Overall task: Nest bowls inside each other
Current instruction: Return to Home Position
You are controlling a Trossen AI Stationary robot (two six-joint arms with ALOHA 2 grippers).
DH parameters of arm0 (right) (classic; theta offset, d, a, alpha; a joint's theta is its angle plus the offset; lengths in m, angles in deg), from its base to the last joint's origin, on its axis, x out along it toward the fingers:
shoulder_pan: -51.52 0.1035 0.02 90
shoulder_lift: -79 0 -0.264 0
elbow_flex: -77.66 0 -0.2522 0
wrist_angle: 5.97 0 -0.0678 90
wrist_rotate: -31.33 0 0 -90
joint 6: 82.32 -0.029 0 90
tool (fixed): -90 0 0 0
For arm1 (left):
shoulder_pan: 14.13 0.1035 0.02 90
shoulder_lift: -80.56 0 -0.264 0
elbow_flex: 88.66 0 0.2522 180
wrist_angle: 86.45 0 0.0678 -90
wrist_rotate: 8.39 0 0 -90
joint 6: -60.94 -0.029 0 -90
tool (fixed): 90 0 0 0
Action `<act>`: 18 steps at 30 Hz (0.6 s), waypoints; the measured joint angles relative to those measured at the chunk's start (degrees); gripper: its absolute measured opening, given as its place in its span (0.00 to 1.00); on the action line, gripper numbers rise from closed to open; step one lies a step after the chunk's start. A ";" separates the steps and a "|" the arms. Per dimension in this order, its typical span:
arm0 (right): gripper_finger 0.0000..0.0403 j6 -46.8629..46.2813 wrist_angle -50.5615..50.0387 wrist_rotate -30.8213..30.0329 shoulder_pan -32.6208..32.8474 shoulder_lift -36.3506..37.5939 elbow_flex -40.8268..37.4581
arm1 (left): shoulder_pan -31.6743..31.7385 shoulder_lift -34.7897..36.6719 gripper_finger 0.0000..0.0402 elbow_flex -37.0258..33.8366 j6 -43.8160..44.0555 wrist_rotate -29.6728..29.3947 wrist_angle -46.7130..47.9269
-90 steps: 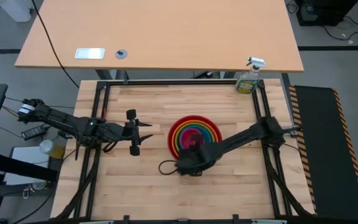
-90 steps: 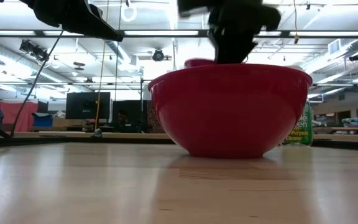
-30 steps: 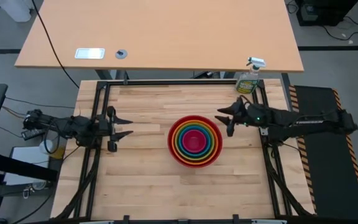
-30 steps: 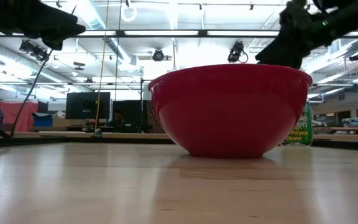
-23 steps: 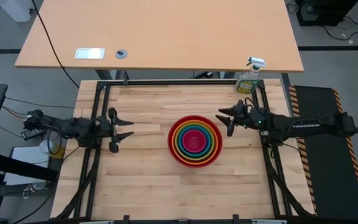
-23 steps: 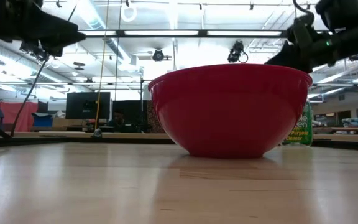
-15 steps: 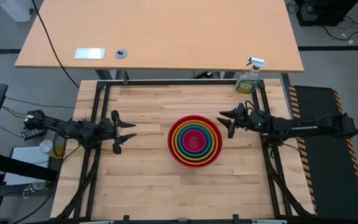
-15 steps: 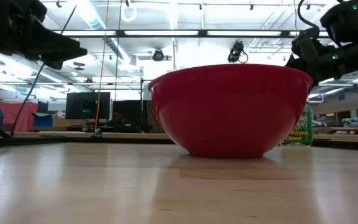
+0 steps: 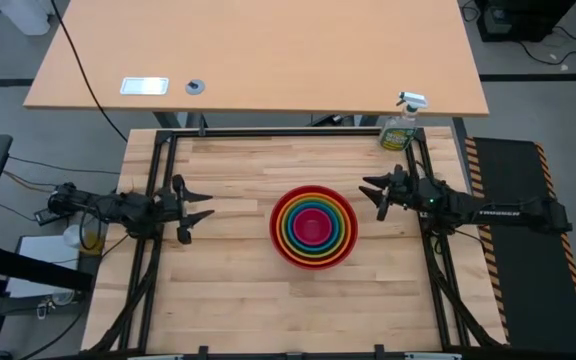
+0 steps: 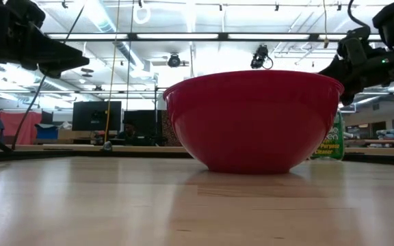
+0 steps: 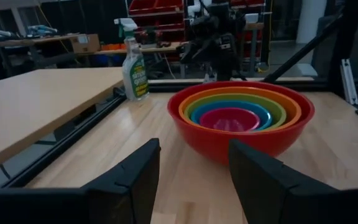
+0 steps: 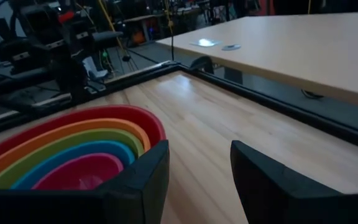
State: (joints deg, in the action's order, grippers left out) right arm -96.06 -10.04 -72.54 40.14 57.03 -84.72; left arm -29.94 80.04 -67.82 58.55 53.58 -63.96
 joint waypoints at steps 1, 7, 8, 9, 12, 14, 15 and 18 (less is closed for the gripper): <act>0.44 0.26 -0.85 0.00 0.00 1.09 0.00 | 0.00 0.59 0.48 0.01 0.22 0.00 0.62; 0.44 2.04 -3.41 -0.02 0.02 6.26 -0.83 | -0.17 0.29 0.48 0.02 1.48 0.91 1.46; 0.44 2.10 -2.68 -0.02 0.02 6.84 -1.56 | -0.15 0.32 0.48 0.02 1.80 1.66 1.66; 0.44 2.11 -1.38 -0.01 0.02 7.34 -2.53 | -0.15 0.30 0.48 0.02 2.44 2.82 2.18; 0.44 1.75 -1.57 -0.02 -0.02 8.16 -3.50 | -0.15 0.21 0.48 0.02 4.44 6.18 4.49; 0.44 1.64 -1.61 -0.03 -0.02 8.14 -3.50 | -0.15 0.23 0.48 0.02 5.30 8.27 5.06; 0.44 1.67 -1.61 -0.04 -0.02 8.14 -3.50 | -0.17 0.23 0.48 0.02 5.56 8.50 5.32; 0.44 1.75 -1.61 -0.07 -0.02 8.14 -3.50 | -0.15 0.23 0.48 0.01 5.62 8.72 5.59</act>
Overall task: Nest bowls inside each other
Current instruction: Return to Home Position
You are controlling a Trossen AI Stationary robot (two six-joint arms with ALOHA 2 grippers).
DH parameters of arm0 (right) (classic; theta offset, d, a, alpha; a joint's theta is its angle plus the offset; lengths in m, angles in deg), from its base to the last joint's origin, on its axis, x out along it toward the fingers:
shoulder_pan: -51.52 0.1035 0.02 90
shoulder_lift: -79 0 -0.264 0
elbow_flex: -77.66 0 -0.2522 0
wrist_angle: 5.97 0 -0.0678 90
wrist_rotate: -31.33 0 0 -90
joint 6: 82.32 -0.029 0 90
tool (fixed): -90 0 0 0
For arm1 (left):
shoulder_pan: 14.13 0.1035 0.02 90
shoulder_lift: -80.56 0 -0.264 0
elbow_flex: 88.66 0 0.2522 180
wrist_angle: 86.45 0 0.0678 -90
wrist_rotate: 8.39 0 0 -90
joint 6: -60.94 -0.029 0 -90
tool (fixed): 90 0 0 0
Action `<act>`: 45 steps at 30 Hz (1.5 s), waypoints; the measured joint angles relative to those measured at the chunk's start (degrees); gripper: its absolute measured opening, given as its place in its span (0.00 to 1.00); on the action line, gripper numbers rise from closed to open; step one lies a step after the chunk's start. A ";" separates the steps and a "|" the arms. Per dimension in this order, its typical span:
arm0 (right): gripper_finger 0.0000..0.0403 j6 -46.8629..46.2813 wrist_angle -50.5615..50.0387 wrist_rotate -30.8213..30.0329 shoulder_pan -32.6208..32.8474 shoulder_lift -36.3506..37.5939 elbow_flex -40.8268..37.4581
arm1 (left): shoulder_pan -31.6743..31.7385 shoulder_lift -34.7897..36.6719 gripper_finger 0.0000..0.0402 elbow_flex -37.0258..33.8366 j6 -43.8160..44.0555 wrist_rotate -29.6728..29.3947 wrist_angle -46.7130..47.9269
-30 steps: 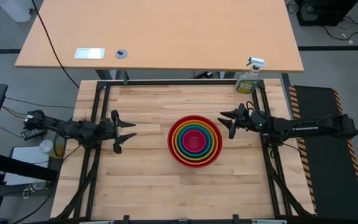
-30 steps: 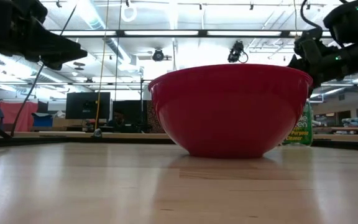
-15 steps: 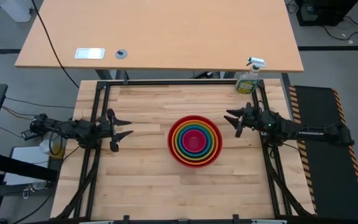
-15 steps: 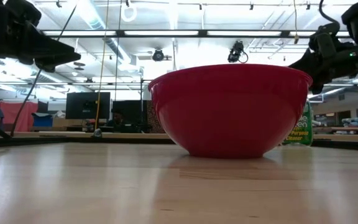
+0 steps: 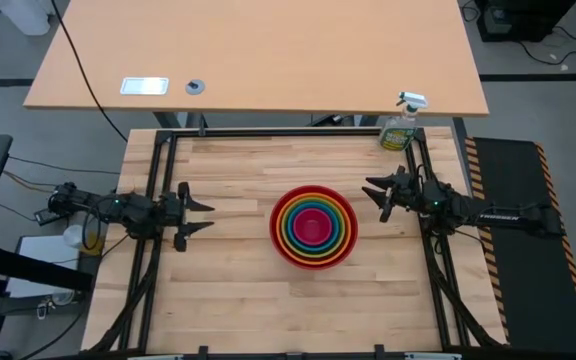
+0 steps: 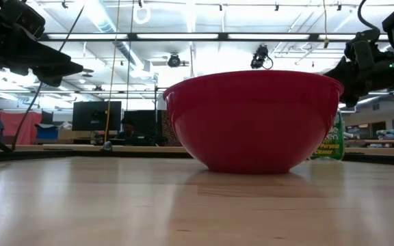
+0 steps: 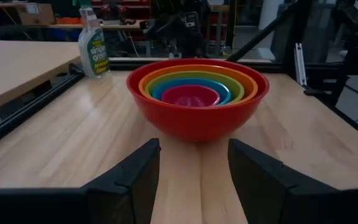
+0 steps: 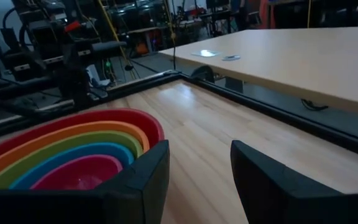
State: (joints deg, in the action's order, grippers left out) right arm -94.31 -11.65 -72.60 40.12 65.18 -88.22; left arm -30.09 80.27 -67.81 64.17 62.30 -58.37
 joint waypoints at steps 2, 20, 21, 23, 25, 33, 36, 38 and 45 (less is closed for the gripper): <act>0.44 0.46 0.02 -0.66 0.00 0.00 0.00 | 0.00 0.00 0.48 -0.01 -0.57 0.04 -0.04; 0.44 2.59 0.00 -15.15 0.00 -0.02 0.00 | 0.02 -0.07 0.48 -0.01 1.35 -0.11 -3.77; 0.44 3.42 0.00 -15.17 0.00 -0.02 0.00 | 0.02 -0.07 0.48 -0.01 0.10 -0.11 -4.49; 0.44 4.53 0.00 -15.12 0.00 -0.02 0.00 | 0.02 -0.07 0.48 -0.01 -2.50 -0.13 -6.44; 0.44 4.37 -0.02 -15.09 0.00 -0.02 0.00 | 0.02 -0.07 0.48 -0.01 -4.28 -0.12 -7.86; 0.44 4.26 0.00 -14.99 0.00 -0.02 0.00 | 0.02 -0.07 0.48 -0.01 -4.06 -0.17 -8.66; 0.44 4.25 -0.01 -14.97 0.00 -0.02 0.00 | 0.02 -0.07 0.48 -0.01 -4.05 -0.17 -8.63; 0.44 4.24 0.00 -14.97 0.00 -0.02 0.00 | 0.02 -0.07 0.48 -0.01 -4.03 -0.17 -8.61; 0.44 4.24 0.00 -14.95 0.00 -0.02 0.00 | 0.04 -0.07 0.48 -0.01 -4.01 -0.15 -8.59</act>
